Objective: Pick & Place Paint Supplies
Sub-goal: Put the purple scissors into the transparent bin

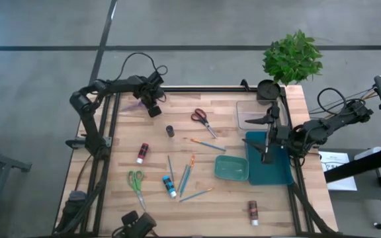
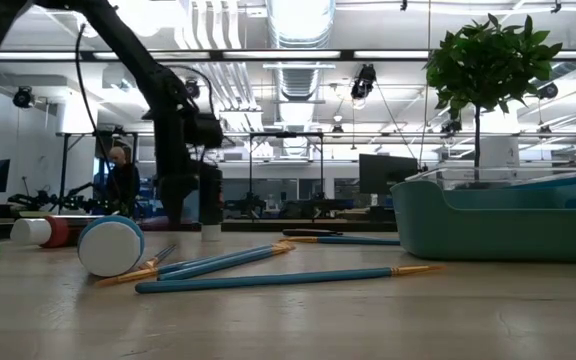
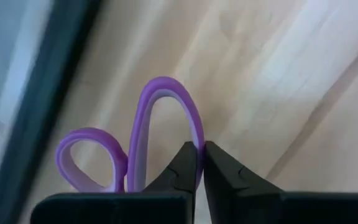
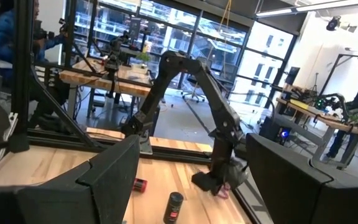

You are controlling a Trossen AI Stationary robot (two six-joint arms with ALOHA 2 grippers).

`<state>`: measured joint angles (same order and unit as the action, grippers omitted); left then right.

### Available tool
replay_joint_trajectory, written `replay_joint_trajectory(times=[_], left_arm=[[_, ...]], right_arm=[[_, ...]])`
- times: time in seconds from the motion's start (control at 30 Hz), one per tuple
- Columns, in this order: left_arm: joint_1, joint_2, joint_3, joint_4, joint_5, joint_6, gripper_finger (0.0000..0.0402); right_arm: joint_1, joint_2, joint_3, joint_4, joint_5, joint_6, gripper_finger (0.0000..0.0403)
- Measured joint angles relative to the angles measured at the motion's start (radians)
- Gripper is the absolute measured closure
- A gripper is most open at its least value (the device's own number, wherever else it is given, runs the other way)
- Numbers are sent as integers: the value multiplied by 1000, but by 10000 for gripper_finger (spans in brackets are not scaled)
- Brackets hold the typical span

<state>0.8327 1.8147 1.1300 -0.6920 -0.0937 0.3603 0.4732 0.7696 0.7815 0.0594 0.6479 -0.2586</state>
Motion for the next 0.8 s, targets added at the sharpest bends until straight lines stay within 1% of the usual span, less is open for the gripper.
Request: replay_joint_trajectory(times=[0.2,0.43,0.6,0.73,0.8], left_arm=[[-9,-98,32,-9,48,2,387],[-37,-259,61,4,137,-5,388],[-85,-393,67,71,218,-34,388],[-154,-483,61,168,303,-82,388],[-199,-507,60,218,321,-105,388]], right_arm=[[0,0,0,-1,0,-3,113],[0,0,0,-1,1,-3,113],[0,0,0,-3,8,-4,113],[0,0,0,-3,8,-4,113],[0,0,0,-3,8,-4,113]])
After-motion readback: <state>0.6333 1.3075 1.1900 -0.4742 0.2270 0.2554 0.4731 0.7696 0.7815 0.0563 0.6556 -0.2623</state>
